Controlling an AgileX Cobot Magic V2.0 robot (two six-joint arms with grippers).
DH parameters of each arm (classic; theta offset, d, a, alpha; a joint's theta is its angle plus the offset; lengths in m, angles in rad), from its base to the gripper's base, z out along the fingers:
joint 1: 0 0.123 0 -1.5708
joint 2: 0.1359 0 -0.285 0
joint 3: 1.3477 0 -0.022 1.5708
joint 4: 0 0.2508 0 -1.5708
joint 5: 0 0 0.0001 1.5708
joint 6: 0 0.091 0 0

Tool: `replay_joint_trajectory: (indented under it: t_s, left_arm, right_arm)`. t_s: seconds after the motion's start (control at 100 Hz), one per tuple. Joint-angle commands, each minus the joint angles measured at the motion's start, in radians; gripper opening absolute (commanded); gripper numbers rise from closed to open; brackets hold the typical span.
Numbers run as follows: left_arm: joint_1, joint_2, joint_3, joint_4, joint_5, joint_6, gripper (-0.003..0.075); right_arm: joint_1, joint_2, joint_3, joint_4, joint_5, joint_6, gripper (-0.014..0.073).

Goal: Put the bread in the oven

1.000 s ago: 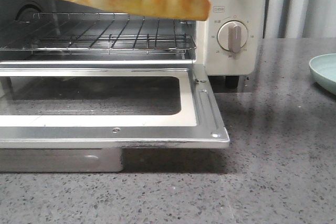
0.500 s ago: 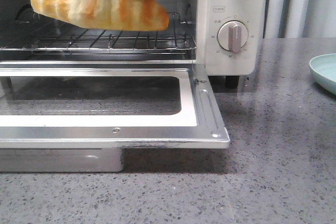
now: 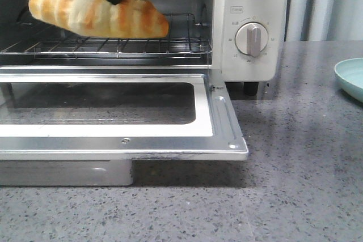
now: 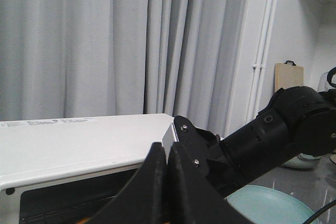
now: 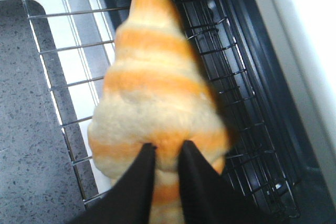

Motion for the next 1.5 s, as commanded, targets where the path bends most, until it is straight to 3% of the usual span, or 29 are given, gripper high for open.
replay_joint_trajectory:
  t_s: [0.0,0.07,0.11,0.53,0.62,0.83,0.98,1.3,1.49]
  left_arm:
    - [-0.004,0.013,-0.031,-0.009,-0.081,-0.001,-0.0021]
    - [-0.004,0.013,-0.031,-0.009,-0.081,-0.001,-0.0021]
    - [-0.004,0.013,-0.031,-0.009,-0.081,-0.001,-0.0021]
    - [-0.004,-0.046,-0.031,0.037,-0.066,-0.001,-0.0021]
    - [-0.002,-0.068,-0.031,0.094,-0.017,-0.001,-0.0021]
    - [0.023,-0.093,-0.031,0.097,0.05,-0.001,-0.0021]
    - [0.068,-0.094,-0.031,0.125,0.074,-0.001,-0.0021]
    - [0.18,-0.129,-0.031,0.138,0.096,-0.001,-0.0021]
    - [0.273,-0.207,-0.031,0.175,0.106,-0.001,-0.0021]
  right_arm:
    - [-0.002,-0.04,-0.037,-0.032,-0.059,0.003,0.0285]
    - [-0.002,-0.04,-0.037,-0.032,-0.059,0.003,0.0405]
    - [-0.002,-0.04,-0.037,-0.034,-0.061,0.003,0.043]
    - [0.063,-0.105,-0.039,-0.003,-0.074,0.003,0.043]
    - [0.098,-0.126,-0.039,-0.003,-0.067,0.003,0.0377]
    - [0.181,-0.173,-0.039,-0.001,-0.014,0.003,0.0064]
    - [0.215,-0.193,-0.039,0.008,0.049,0.003,-0.0058]
    - [0.218,-0.208,-0.039,0.018,0.27,0.034,-0.0069]
    - [0.218,-0.24,-0.039,-0.028,0.322,0.132,-0.0069]
